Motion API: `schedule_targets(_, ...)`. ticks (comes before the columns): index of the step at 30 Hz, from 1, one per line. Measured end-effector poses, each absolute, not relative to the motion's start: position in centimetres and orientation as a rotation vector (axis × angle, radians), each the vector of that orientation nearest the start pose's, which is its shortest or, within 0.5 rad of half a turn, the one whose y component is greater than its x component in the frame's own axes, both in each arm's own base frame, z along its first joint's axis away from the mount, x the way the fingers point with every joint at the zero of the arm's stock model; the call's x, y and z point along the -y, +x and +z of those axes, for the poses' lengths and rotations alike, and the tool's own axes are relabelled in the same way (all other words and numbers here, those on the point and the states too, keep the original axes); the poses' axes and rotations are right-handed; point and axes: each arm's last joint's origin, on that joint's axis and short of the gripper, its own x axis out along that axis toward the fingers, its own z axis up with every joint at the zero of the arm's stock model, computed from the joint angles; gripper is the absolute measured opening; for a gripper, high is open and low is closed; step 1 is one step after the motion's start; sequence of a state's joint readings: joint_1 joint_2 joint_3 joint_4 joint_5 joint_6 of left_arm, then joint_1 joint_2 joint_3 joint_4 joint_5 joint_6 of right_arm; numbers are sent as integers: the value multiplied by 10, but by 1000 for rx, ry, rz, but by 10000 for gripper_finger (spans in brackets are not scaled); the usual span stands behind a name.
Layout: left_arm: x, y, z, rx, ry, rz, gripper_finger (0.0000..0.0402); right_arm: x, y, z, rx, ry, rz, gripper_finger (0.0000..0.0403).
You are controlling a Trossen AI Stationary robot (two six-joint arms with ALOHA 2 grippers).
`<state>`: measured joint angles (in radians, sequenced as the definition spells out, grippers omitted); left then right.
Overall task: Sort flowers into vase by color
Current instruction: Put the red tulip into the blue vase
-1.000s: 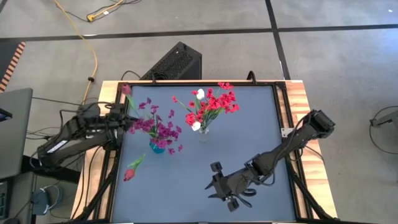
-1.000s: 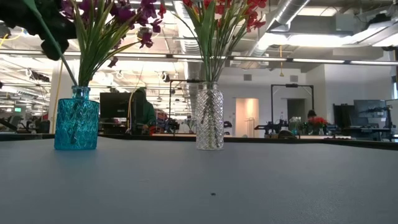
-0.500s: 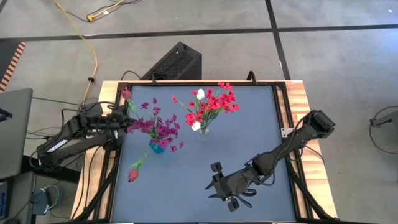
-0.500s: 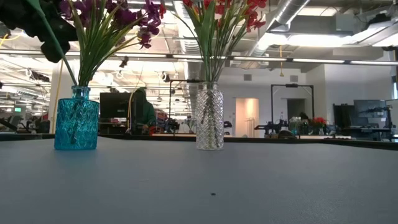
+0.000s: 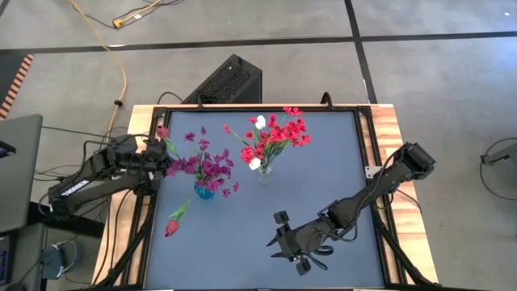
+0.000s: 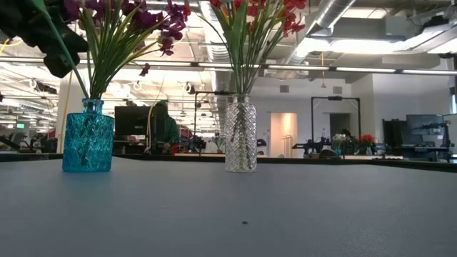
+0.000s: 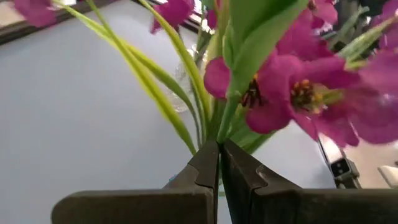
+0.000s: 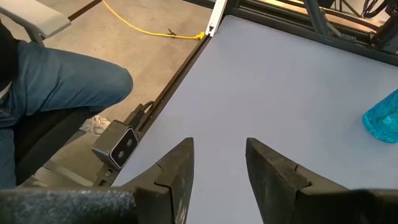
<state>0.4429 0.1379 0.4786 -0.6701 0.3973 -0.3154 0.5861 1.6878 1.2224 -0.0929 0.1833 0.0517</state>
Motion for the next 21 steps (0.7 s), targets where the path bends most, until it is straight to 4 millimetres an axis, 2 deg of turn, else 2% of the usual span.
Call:
schedule_targets(6, -14, 62, 244, -348, -464, 74, 0, -205, 318, 258, -531, -161, 378, 170)
schedule_targets(21, -17, 95, 231, -586, -509, 83, 0, -205, 318, 258, -533, -162, 378, 170)
